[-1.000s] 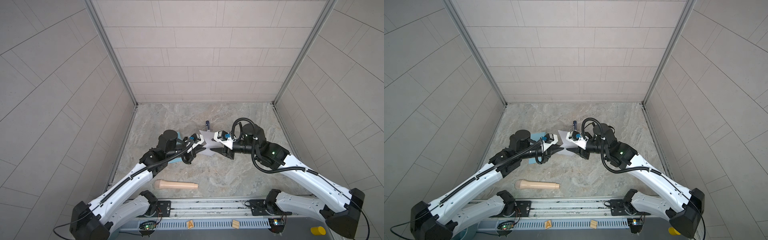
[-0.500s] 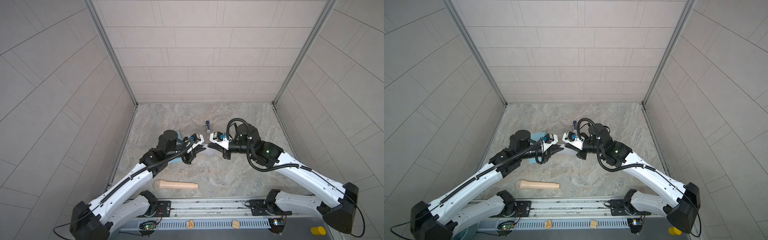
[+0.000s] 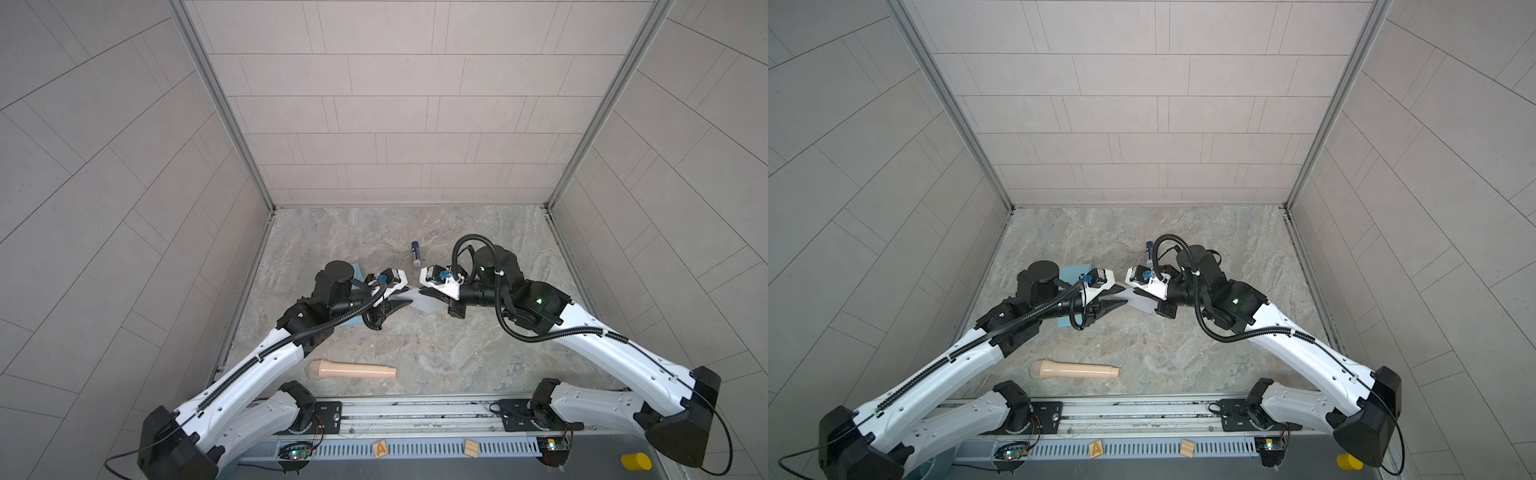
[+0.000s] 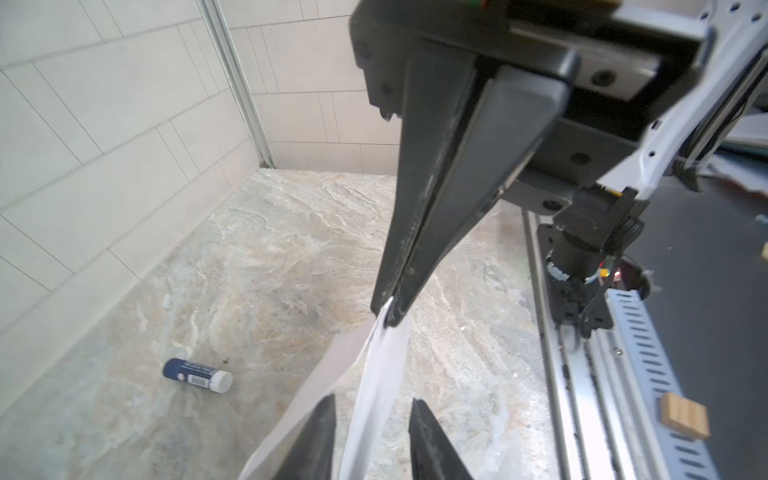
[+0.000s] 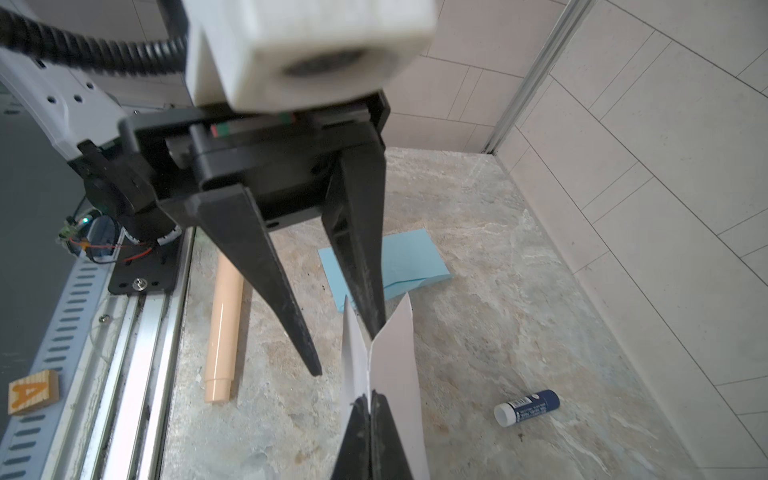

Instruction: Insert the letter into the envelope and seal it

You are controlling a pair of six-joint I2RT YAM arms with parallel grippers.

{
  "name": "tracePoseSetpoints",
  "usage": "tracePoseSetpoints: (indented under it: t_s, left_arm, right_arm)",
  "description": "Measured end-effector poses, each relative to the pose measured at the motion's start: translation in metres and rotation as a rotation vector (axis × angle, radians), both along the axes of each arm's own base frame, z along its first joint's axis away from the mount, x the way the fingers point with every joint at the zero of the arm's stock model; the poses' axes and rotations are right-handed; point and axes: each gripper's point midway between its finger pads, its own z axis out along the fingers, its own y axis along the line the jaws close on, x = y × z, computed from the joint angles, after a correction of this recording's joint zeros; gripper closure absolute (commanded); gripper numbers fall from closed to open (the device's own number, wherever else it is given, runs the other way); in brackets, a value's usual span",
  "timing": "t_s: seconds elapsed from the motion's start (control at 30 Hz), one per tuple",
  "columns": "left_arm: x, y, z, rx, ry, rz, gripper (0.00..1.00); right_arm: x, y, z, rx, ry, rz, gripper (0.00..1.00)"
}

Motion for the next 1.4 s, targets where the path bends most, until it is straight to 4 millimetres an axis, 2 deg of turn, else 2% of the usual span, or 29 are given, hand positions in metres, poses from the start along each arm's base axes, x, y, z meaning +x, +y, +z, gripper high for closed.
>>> tracePoseSetpoints:
  t_s: [0.17,0.43,0.5,0.63,0.77,1.03,1.4]
  left_arm:
    - [-0.003,0.004,0.007,-0.011,-0.036,0.005,0.35]
    - [-0.009,0.003,0.006,-0.02,-0.035,-0.02,0.35]
    - [-0.011,0.003,0.006,-0.023,-0.033,-0.03,0.27]
    - [-0.015,0.001,0.007,-0.033,-0.028,-0.061,0.26]
    - [-0.016,-0.002,0.004,-0.032,-0.016,-0.078,0.37]
    - [-0.016,-0.007,-0.009,-0.013,0.04,-0.107,0.54]
    - [-0.019,-0.009,-0.018,0.002,0.085,-0.124,0.83]
  right_arm:
    - [-0.006,-0.008,-0.007,-0.067,-0.007,0.02,1.0]
    - [-0.016,-0.009,-0.017,-0.103,0.017,0.065,1.0]
    - [-0.017,-0.008,-0.019,-0.104,0.021,0.071,1.0]
    - [-0.017,-0.006,-0.021,-0.108,0.026,0.074,1.0]
    - [-0.017,-0.005,-0.023,-0.111,0.031,0.079,1.0]
    - [-0.021,0.005,-0.025,-0.108,0.037,0.11,1.0]
    - [-0.021,0.015,-0.013,-0.083,0.012,0.128,1.0]
